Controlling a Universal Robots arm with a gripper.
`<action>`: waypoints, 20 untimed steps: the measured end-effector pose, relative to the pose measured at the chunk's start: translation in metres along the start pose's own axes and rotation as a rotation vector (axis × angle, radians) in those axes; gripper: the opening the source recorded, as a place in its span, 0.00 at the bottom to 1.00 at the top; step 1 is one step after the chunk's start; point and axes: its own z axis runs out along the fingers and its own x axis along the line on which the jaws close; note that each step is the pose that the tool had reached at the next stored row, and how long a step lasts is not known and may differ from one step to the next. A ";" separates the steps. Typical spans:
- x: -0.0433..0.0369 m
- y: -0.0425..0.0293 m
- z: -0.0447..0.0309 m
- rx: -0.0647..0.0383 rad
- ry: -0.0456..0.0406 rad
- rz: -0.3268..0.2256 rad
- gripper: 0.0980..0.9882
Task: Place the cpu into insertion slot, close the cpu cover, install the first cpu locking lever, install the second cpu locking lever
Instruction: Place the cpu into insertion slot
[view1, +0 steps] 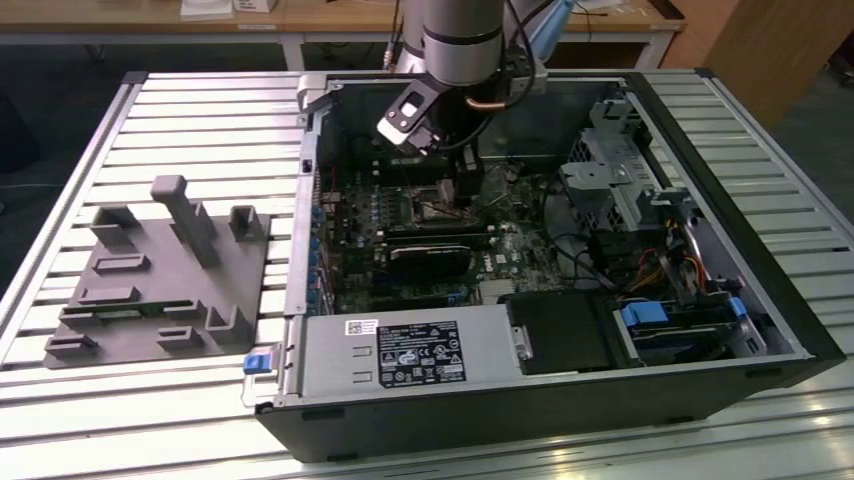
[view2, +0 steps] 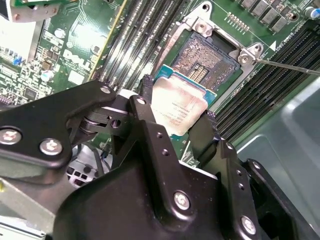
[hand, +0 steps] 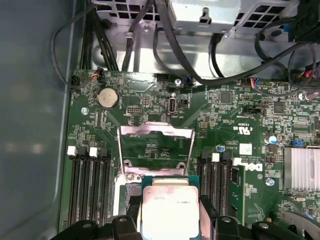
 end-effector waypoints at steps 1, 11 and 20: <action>0.0010 -0.0003 0.0007 0.000 -0.0023 0.000 0.50; 0.0057 -0.0095 0.0063 0.000 -0.0044 -0.003 0.50; 0.0061 -0.0184 0.0115 -0.001 -0.0021 -0.029 0.50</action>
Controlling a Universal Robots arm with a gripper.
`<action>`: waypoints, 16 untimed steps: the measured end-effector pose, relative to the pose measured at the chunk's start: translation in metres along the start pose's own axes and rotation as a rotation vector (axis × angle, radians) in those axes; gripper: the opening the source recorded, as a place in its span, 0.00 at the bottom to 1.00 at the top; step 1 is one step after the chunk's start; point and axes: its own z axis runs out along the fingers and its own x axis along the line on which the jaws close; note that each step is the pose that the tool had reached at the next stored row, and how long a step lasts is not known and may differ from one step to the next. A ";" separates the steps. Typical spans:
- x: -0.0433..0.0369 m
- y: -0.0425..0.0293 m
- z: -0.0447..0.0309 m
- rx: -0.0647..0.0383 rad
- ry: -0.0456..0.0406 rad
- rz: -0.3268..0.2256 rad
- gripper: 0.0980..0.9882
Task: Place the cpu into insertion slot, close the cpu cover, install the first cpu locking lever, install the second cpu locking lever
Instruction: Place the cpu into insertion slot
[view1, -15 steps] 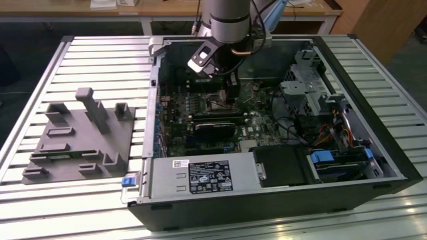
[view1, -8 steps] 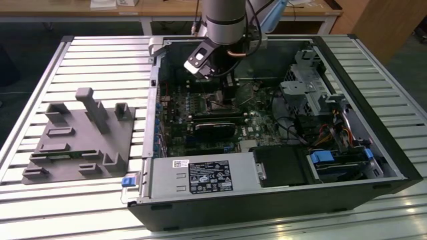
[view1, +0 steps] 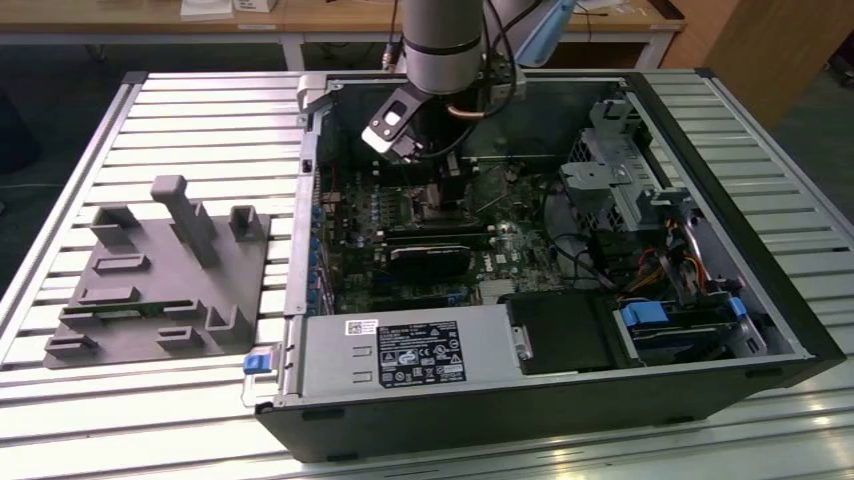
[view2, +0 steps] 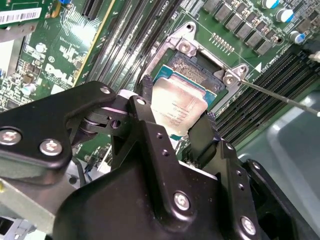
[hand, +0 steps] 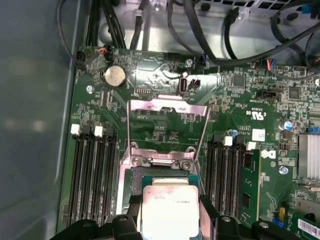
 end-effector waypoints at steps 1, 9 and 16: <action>0.0001 -0.0004 0.0008 0.000 0.0000 0.000 0.50; 0.0009 -0.0010 0.0063 0.000 -0.0014 0.017 0.50; 0.0016 -0.0023 0.0095 0.001 -0.0022 0.026 0.50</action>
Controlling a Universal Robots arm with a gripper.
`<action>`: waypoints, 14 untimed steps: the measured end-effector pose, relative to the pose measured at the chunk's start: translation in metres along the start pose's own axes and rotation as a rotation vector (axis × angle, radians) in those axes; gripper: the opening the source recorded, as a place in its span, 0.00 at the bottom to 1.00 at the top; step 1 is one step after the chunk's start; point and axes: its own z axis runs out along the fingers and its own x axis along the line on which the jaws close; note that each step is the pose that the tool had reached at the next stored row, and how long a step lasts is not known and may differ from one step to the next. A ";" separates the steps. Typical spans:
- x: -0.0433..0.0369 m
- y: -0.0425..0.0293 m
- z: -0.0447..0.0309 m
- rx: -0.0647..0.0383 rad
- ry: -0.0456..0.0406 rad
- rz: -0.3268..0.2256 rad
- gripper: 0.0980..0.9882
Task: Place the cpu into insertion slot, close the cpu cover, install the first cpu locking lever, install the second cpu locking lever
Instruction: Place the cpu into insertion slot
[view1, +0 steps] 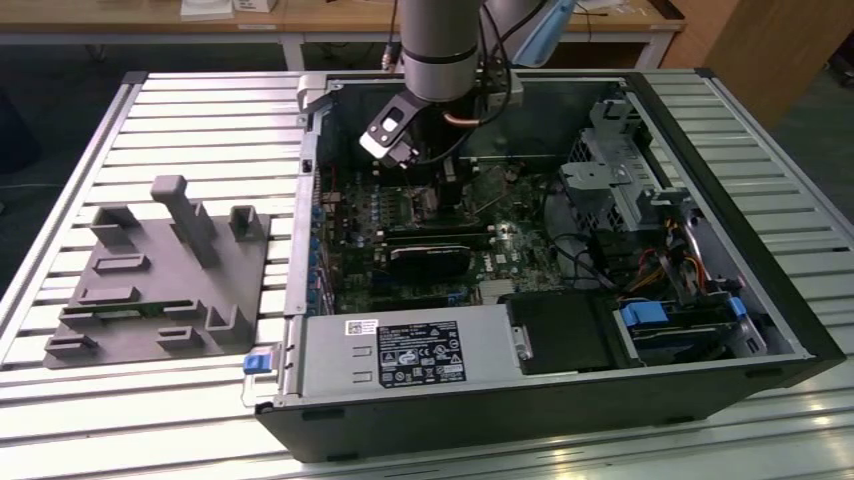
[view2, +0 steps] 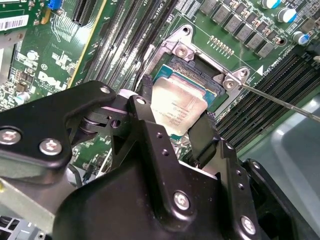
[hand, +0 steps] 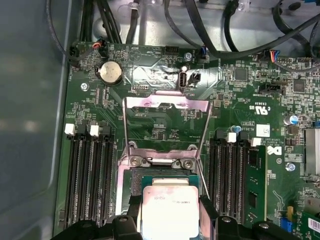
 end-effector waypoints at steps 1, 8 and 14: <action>0.0004 -0.0003 0.0004 0.000 -0.0001 0.000 0.50; 0.0030 -0.0009 0.0042 0.000 -0.0008 0.013 0.50; 0.0034 -0.0013 0.0083 0.001 -0.0021 0.030 0.50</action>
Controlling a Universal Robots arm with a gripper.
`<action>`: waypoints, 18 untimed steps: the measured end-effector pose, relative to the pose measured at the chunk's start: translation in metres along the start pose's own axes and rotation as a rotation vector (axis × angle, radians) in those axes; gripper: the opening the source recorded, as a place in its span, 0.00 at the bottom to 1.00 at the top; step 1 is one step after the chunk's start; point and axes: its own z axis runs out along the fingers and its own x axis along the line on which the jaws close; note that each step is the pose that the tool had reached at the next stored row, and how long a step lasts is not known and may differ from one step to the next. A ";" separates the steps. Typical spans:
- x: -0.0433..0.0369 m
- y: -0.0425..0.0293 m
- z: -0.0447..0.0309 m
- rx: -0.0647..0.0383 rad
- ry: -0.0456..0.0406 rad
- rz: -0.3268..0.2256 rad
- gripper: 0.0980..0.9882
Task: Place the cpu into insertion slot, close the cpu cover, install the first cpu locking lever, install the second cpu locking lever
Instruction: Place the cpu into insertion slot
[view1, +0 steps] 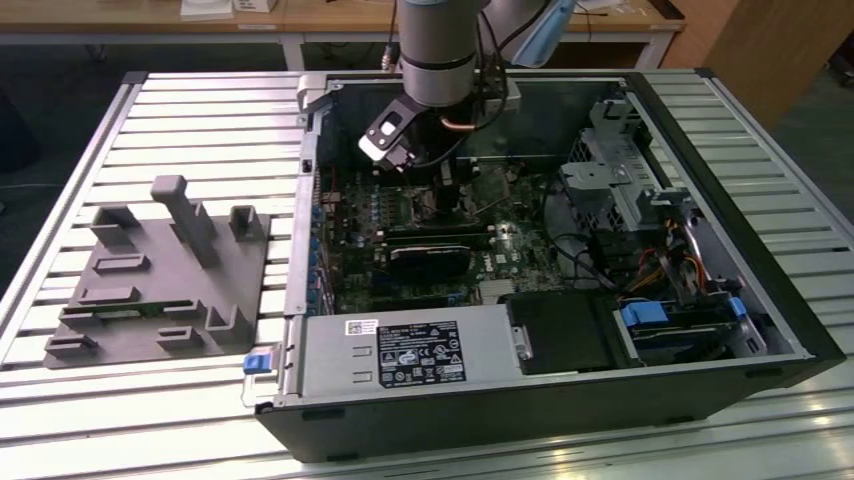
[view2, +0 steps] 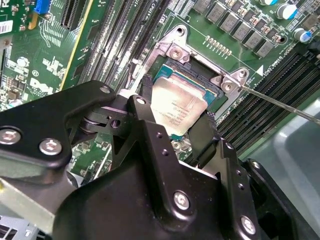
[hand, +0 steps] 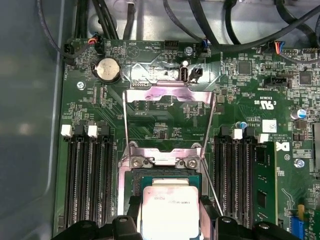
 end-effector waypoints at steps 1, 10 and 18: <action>0.0001 -0.0001 0.0007 0.000 0.0000 0.000 0.50; 0.0037 -0.0004 0.0048 0.000 -0.0002 0.002 0.50; 0.0042 -0.0008 0.0083 0.000 -0.0007 0.004 0.50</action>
